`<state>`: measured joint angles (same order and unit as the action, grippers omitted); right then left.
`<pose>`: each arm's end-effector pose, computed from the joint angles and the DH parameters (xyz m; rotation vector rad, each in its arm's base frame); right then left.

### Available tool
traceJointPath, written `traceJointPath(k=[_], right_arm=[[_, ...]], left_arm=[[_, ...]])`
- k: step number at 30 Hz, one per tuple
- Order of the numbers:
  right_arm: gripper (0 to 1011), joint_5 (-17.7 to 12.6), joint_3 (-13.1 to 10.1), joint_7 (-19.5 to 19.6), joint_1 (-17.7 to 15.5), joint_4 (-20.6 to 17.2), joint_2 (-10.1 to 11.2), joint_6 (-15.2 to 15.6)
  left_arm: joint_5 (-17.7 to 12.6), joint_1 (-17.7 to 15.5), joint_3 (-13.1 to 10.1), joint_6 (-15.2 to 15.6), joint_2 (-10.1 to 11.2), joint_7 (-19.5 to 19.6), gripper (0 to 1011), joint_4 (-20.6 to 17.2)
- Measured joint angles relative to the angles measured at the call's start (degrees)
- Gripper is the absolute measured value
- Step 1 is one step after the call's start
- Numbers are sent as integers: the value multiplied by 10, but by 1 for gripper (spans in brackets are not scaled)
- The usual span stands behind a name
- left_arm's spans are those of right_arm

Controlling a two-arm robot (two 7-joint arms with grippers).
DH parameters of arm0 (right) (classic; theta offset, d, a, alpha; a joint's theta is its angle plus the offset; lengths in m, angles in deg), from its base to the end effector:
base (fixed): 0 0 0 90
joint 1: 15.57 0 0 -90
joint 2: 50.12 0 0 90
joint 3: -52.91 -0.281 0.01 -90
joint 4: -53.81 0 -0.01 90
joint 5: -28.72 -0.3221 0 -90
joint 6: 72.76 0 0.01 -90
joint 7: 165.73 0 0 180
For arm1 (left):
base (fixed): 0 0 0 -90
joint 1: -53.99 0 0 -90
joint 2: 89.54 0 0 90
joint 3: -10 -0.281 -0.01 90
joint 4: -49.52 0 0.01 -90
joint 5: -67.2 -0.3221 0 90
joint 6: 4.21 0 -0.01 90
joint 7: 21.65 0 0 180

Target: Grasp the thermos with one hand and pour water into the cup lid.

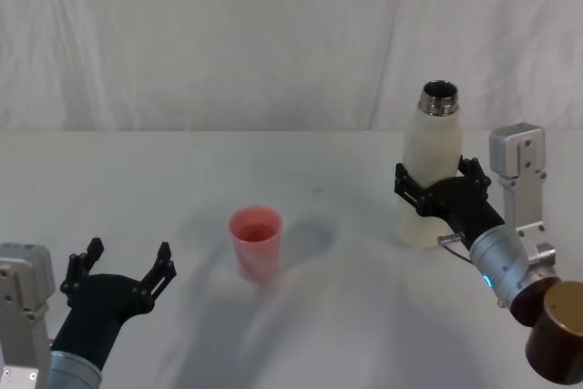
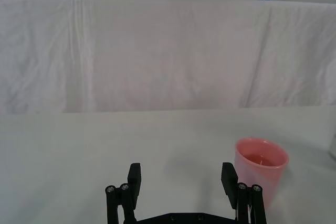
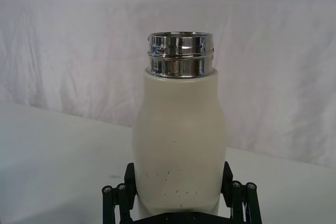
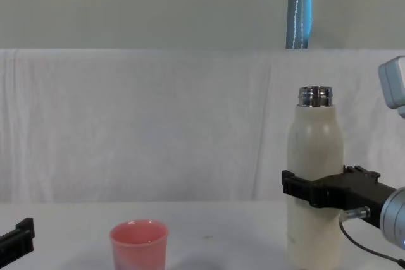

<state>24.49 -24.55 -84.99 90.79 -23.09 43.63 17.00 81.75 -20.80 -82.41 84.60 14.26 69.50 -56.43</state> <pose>0.4144 0.0478 -0.2638 -0.0042 -0.0683 -1.2119 0.2685 0.0340 -0.2769 -0.0382 0.0142 1.4459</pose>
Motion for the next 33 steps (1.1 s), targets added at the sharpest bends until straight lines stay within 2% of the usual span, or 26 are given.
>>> traceJointPath(k=[13,33], right_arm=[[950,4,3,6,3,26,-9,-35],[951,13,-4,20,2,34,-17,-30]], left_arm=[[0,0,0,0,0,0,1001,0],[0,0,0,0,0,0,1001,0]])
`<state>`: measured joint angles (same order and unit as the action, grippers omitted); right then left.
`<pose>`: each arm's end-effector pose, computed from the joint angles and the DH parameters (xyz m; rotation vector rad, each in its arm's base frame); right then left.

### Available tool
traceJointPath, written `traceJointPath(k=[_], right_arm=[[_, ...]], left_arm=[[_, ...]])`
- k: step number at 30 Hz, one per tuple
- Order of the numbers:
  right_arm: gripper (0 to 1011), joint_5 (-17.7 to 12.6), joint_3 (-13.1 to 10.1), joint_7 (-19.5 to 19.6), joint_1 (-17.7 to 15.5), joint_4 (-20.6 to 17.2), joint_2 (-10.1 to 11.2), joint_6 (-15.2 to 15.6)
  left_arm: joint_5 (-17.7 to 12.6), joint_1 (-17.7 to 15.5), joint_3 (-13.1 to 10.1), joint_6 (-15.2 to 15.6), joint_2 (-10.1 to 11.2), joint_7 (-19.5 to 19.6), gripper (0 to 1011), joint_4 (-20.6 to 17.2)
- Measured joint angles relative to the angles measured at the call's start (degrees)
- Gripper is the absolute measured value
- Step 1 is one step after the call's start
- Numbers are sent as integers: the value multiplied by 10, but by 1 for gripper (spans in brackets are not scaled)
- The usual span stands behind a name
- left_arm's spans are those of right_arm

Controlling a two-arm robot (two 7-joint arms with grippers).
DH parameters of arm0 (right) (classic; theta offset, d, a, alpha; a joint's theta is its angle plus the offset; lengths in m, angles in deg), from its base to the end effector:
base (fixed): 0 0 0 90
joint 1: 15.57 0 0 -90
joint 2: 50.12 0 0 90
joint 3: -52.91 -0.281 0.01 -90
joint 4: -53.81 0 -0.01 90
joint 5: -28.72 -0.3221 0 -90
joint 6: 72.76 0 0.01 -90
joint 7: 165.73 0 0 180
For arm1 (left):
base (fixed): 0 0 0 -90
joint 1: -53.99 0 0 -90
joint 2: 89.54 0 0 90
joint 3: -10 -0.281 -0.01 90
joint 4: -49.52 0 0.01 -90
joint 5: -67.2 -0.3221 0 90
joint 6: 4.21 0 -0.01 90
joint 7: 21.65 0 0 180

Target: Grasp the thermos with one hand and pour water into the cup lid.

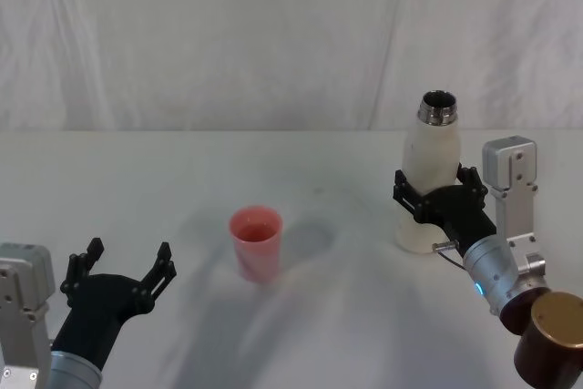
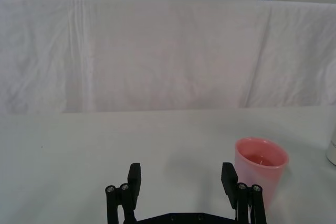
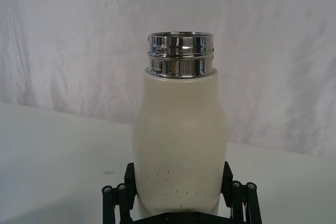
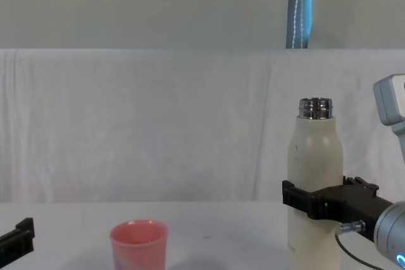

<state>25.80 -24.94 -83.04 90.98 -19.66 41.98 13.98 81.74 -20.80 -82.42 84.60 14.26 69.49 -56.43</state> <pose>0.4154 0.0544 -0.2801 0.0027 -0.0662 -1.2489 0.2685 0.0339 -0.2769 -0.0381 0.0141 1.4460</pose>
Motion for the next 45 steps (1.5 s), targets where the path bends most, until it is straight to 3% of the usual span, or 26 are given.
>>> traceJointPath(k=[30,33,45], right_arm=[[950,3,0,-1,6,12,-4,6],[1001,3,0,-1,6,12,-4,6],[1000,3,0,-1,5,11,-3,6]], left_arm=[[0,0,0,0,0,0,1001,0],[0,0,0,0,0,0,1001,0],[0,0,0,0,0,0,1001,0]])
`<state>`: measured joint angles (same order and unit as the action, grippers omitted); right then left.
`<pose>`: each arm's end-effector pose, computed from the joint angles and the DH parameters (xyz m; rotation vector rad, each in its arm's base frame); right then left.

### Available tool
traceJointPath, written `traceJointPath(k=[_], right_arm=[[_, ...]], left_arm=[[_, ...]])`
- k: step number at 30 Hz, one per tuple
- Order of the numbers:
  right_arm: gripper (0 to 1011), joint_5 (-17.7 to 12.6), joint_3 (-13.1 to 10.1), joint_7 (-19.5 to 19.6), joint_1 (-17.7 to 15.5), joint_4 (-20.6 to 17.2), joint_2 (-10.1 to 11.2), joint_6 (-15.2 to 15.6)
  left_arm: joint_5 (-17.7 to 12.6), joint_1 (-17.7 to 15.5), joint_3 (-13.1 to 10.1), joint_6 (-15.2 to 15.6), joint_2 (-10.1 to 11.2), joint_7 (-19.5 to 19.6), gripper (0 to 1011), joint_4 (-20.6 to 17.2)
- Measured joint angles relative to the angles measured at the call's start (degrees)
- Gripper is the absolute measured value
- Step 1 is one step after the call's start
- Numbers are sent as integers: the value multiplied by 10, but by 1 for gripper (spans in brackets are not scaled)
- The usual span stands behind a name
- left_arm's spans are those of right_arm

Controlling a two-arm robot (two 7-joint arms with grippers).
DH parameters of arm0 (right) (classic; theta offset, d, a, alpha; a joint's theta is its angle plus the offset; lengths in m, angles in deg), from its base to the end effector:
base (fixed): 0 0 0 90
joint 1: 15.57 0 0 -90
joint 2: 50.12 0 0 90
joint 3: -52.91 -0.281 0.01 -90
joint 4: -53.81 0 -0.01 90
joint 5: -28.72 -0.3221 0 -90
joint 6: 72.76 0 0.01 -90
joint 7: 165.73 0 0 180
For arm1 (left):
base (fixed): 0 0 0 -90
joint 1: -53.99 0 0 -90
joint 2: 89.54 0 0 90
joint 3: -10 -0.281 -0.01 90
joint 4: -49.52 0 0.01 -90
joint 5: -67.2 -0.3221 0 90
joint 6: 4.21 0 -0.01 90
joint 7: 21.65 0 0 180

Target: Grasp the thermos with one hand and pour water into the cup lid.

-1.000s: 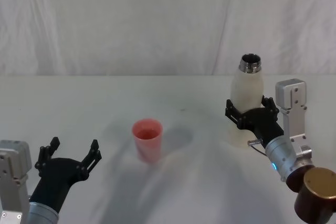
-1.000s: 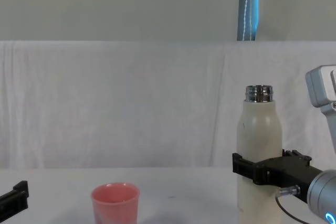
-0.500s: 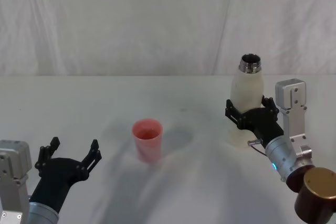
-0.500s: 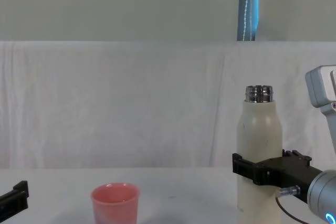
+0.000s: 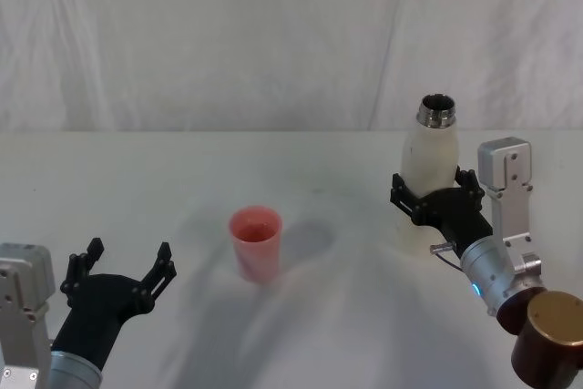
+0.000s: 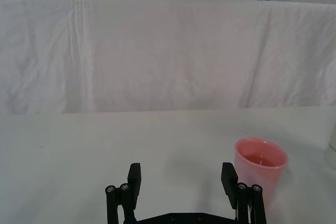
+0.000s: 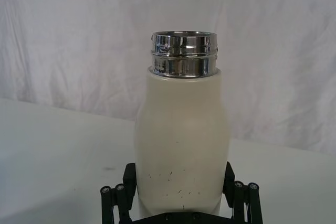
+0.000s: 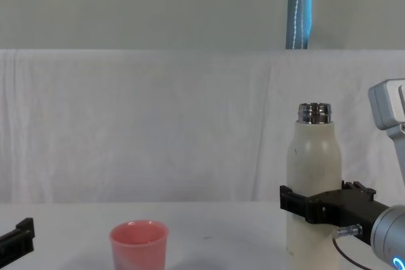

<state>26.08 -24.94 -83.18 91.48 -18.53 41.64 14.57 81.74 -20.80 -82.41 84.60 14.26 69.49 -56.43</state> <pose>0.4176 0.0560 -0.2827 -0.0139 -0.0521 -1.2466 0.2685 0.0340 -0.2769 -0.0381 0.0141 1.4461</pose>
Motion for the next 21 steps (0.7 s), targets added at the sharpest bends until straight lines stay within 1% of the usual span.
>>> traceJointPath(k=[13,21], right_arm=[[1000,-1,0,0,0,-1,0,0],[1000,-7,-2,-5,-12,-16,2,5]], left_arm=[[0,0,0,0,0,0,1001,0],[0,0,0,0,0,0,1001,0]])
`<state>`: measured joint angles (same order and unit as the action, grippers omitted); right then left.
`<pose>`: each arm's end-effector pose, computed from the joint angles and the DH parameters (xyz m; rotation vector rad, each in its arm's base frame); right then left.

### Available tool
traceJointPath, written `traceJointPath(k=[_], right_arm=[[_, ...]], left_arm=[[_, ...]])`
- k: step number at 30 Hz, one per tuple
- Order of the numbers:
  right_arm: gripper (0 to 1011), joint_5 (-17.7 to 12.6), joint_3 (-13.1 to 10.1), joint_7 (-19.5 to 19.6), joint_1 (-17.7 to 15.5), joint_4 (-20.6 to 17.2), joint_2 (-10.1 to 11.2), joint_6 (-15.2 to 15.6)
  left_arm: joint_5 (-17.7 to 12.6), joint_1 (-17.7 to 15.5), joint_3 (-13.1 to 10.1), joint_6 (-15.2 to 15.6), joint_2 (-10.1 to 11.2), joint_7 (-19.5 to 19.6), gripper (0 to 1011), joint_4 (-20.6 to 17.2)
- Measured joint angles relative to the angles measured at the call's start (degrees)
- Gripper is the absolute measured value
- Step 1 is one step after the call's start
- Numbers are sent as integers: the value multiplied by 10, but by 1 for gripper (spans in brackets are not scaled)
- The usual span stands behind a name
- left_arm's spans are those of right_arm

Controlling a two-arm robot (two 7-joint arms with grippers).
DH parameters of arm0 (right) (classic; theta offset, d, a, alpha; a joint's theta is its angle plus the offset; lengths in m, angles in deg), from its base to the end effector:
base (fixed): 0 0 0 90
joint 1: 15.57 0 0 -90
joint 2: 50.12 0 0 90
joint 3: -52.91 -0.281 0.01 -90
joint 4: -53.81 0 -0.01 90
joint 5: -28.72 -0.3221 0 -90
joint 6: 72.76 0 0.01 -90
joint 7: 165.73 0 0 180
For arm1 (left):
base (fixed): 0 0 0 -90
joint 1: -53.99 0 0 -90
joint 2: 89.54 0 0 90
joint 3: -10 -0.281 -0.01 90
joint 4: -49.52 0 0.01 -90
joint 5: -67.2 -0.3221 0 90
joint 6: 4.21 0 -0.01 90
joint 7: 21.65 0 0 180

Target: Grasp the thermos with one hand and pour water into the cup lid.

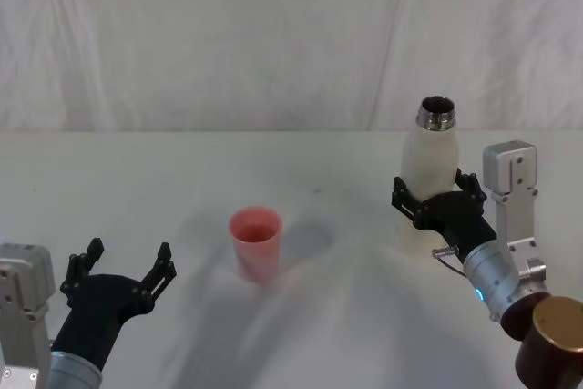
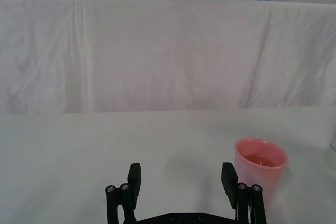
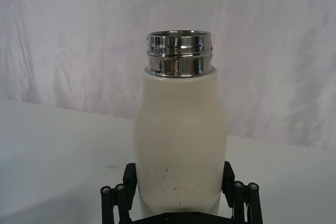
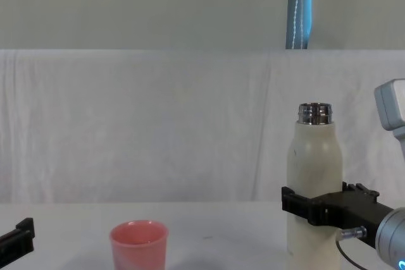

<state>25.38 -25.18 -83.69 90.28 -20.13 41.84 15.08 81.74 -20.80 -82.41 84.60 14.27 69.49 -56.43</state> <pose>0.4122 0.0542 -0.2823 -0.0053 -0.0397 -1.2410 0.2685 0.0340 -0.2769 -0.0379 0.0139 1.4461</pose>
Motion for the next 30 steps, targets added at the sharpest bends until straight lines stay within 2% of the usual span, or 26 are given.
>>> traceJointPath(k=[30], right_arm=[[1000,-11,-5,-5,-18,-25,14,18]], left_arm=[[0,0,0,0,0,0,1001,0]])
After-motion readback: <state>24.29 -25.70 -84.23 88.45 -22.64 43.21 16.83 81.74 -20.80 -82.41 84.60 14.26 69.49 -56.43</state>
